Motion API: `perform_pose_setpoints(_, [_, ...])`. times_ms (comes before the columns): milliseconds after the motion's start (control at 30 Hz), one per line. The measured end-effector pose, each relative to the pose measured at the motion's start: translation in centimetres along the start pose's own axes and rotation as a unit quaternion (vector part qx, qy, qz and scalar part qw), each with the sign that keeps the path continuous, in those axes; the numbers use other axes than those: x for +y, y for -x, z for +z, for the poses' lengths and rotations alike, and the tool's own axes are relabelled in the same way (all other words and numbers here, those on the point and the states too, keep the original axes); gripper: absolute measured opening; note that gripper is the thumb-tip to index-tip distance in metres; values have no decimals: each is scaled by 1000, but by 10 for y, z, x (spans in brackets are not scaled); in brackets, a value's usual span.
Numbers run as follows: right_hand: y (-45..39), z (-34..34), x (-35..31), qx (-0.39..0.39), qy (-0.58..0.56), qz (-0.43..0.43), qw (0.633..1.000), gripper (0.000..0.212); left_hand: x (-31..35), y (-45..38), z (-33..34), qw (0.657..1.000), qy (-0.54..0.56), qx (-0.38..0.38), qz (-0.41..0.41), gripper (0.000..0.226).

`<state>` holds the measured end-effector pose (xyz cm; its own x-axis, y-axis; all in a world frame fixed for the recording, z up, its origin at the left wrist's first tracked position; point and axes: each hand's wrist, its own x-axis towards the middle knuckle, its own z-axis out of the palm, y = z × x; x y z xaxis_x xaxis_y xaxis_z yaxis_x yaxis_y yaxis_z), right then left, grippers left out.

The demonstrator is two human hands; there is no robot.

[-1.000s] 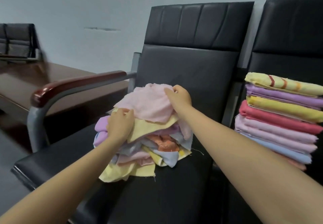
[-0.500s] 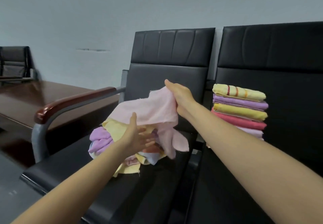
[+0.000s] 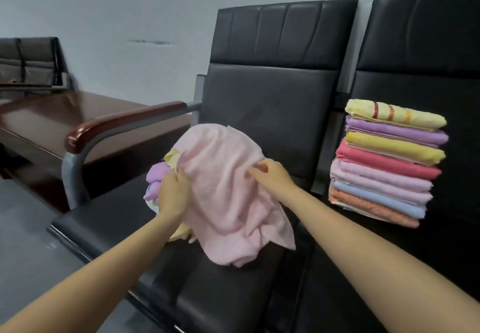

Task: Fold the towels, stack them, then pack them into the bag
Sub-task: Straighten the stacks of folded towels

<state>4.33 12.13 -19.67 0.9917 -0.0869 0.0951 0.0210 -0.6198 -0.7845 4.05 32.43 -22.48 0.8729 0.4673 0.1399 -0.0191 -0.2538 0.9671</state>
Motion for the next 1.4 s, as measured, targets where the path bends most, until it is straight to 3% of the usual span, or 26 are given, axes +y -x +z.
perform_pose_setpoints(100, [-41, 19, 6, 19, -97, 78, 992, 92, -9, -7, -4, 996, -9, 22, 87, 37])
perform_pose_setpoints(133, [-59, 28, 14, 28, -110, 94, 989, 95, -6, -7, -3, 993, -8, 24, 113, 34])
perform_pose_setpoints(167, [-71, 34, 17, 34, -126, 97, 987, 82, -4, -9, -3, 992, -2, 19, 128, 31])
perform_pose_setpoints(233, [-68, 33, 10, 67, -159, 81, 982, 35, 0, -15, -2, 992, 27, -12, 124, 30])
perform_pose_setpoints(267, [-64, 30, 4, 90, -196, 73, 974, 28, 4, -19, -1, 992, 43, -24, 120, 30])
perform_pose_setpoints(367, [-57, 12, -5, 114, -338, 56, 933, 38, 23, -22, 1, 989, 66, -33, 131, 34])
perform_pose_setpoints(433, [-44, -9, -17, 113, -398, 63, 908, 27, 50, -14, 2, 984, 91, -47, 149, 29])
perform_pose_setpoints(567, [-19, -62, -44, 89, -490, 70, 864, 23, 118, 17, 3, 964, 188, -91, 161, 25])
perform_pose_setpoints(700, [17, -127, -71, 97, -557, 31, 824, 34, 188, 55, 8, 949, 216, -147, 177, 26])
perform_pose_setpoints(800, [48, -182, -81, 156, -541, -11, 826, 33, 230, 87, 21, 944, 219, -189, 161, 27])
perform_pose_setpoints(867, [65, -214, -75, 220, -487, -35, 845, 27, 248, 110, 34, 943, 203, -211, 160, 24])
perform_pose_setpoints(967, [100, -254, -58, 305, -383, -59, 870, 32, 257, 146, 55, 927, 245, -267, 95, 16])
perform_pose_setpoints(1133, [152, -313, -29, 425, -292, -56, 855, 37, 271, 196, 80, 898, 272, -338, 73, 18])
perform_pose_setpoints(1200, [168, -331, -14, 456, -264, -48, 849, 34, 273, 211, 94, 890, 274, -357, 76, 13])
perform_pose_setpoints(1400, [217, -335, 67, 481, -157, 16, 863, 38, 212, 238, 157, 904, 144, -394, 79, 39])
